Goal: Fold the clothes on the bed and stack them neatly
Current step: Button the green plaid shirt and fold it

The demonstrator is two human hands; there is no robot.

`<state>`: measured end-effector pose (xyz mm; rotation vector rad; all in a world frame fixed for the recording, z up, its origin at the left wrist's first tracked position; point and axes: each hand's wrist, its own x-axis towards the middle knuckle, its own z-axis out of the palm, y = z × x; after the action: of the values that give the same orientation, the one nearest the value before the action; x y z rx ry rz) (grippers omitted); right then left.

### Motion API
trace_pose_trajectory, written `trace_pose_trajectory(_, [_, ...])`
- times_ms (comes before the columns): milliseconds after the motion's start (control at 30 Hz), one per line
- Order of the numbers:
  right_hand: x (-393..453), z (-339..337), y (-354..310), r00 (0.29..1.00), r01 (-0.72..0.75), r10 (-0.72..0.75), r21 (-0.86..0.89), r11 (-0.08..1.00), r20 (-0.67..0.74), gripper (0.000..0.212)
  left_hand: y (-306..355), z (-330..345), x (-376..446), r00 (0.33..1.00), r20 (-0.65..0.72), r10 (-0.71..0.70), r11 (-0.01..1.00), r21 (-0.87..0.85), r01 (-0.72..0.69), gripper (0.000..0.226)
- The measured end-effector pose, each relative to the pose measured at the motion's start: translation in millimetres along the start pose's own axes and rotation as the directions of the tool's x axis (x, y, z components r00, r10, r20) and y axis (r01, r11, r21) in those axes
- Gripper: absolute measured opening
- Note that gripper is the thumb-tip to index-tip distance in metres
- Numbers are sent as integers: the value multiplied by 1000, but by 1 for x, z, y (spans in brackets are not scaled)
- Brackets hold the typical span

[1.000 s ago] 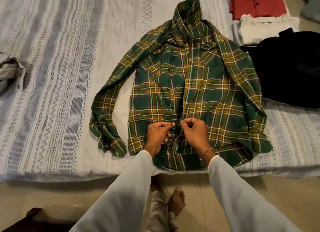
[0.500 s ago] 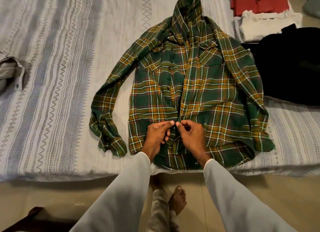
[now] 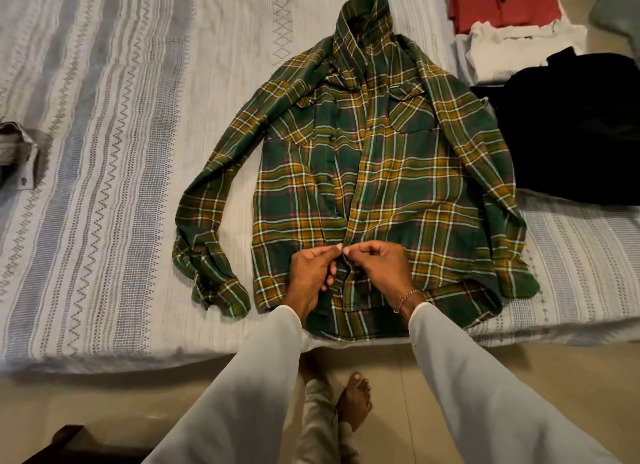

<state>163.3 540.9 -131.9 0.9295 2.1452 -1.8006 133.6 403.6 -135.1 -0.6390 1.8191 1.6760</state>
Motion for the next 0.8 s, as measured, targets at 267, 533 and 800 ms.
trace_pose_trajectory(267, [2, 10, 13, 998, 14, -19, -83, 996, -54, 8, 4, 0, 1, 1000, 8, -30, 999, 43, 29, 32])
trace_pose_trajectory(533, [-6, 6, 17, 995, 93, -96, -94, 991, -22, 9, 5, 1, 5, 994, 29, -103, 994, 46, 102, 23])
trace_pose_trajectory(800, [-7, -6, 14, 996, 58, -53, -69, 996, 70, 8, 12, -2, -4, 991, 97, -91, 988, 130, 78, 22])
